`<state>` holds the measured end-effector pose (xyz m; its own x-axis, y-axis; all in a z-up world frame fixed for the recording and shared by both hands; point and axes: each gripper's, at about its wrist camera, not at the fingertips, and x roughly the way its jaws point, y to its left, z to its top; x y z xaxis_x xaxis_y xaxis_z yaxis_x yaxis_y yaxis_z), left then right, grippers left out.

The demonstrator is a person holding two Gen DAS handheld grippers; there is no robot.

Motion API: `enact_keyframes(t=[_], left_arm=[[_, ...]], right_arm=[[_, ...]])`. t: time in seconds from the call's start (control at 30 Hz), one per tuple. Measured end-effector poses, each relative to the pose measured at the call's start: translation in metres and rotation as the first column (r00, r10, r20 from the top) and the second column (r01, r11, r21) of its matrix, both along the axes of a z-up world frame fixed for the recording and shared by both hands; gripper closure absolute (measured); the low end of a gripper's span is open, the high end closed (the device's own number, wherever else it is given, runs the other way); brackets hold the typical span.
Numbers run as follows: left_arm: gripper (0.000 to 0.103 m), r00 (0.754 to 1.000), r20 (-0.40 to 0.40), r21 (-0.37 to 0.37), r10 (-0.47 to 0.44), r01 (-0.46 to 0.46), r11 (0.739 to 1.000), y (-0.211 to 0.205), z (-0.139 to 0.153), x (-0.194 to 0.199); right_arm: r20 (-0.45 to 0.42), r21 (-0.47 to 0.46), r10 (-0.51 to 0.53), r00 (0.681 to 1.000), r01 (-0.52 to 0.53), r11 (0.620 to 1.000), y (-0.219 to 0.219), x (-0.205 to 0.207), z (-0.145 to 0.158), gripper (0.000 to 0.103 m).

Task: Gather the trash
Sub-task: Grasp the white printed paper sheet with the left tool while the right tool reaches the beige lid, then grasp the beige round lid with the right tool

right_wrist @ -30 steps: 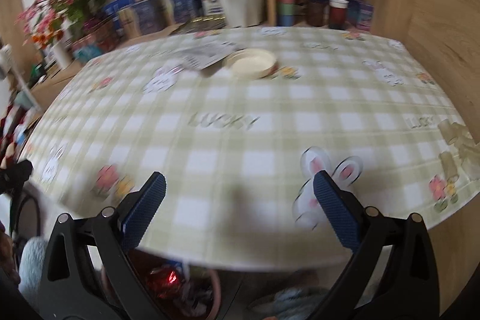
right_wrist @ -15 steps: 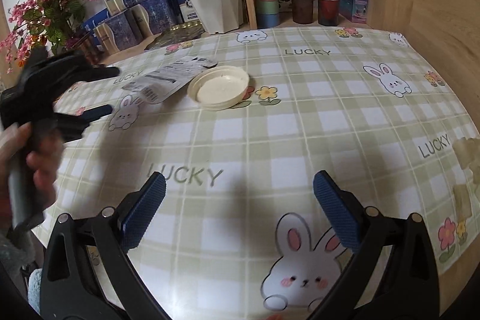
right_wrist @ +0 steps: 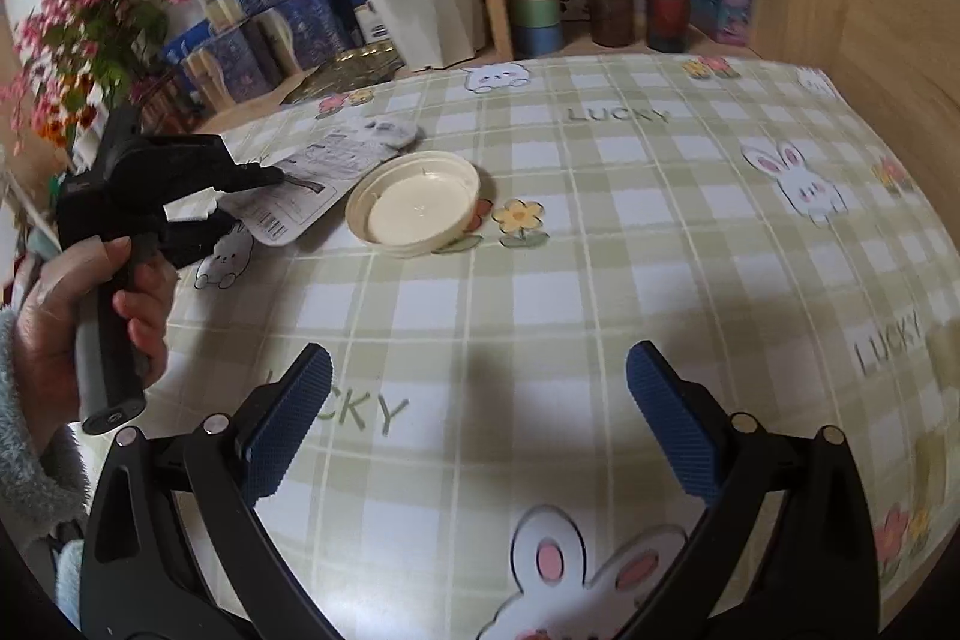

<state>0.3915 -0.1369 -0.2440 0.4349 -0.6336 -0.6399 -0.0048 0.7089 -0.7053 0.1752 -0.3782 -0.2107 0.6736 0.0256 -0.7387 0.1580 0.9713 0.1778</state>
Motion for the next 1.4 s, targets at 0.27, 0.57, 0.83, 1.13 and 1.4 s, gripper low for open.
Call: enact_keyframes(t=[0.27, 0.57, 0.83, 1.13, 1.4], left_arm=[[0.096, 0.967, 0.237, 0.141, -0.097, 0.065, 0.988, 0.023, 0.063, -0.042], [0.096, 0.959, 0.282, 0.167, -0.033, -0.015, 0.986, 0.108, 0.101, -0.117], [0.096, 0.952, 0.303, 0.195, 0.037, -0.100, 0.976, 0.159, 0.114, -0.168], [0.096, 0.950, 0.302, 0.215, -0.076, 0.010, 0.977, 0.166, 0.121, -0.206], [0.096, 0.941, 0.296, 0.227, -0.162, 0.096, 0.969, 0.162, 0.126, -0.243]], right_arm=[[-0.080, -0.090, 0.082, 0.993, -0.089, 0.992, 0.014, 0.064, -0.021, 0.006], [-0.179, -0.102, 0.060, 0.982, -0.079, 0.992, 0.027, 0.124, -0.045, 0.005], [-0.158, -0.117, 0.031, 0.987, -0.050, 0.992, 0.029, 0.161, -0.047, 0.005], [-0.071, -0.029, 0.067, 0.995, -0.069, 0.997, 0.045, 0.115, -0.028, 0.017], [0.063, 0.092, 0.052, 0.997, -0.058, 0.994, 0.061, 0.019, 0.011, 0.017]])
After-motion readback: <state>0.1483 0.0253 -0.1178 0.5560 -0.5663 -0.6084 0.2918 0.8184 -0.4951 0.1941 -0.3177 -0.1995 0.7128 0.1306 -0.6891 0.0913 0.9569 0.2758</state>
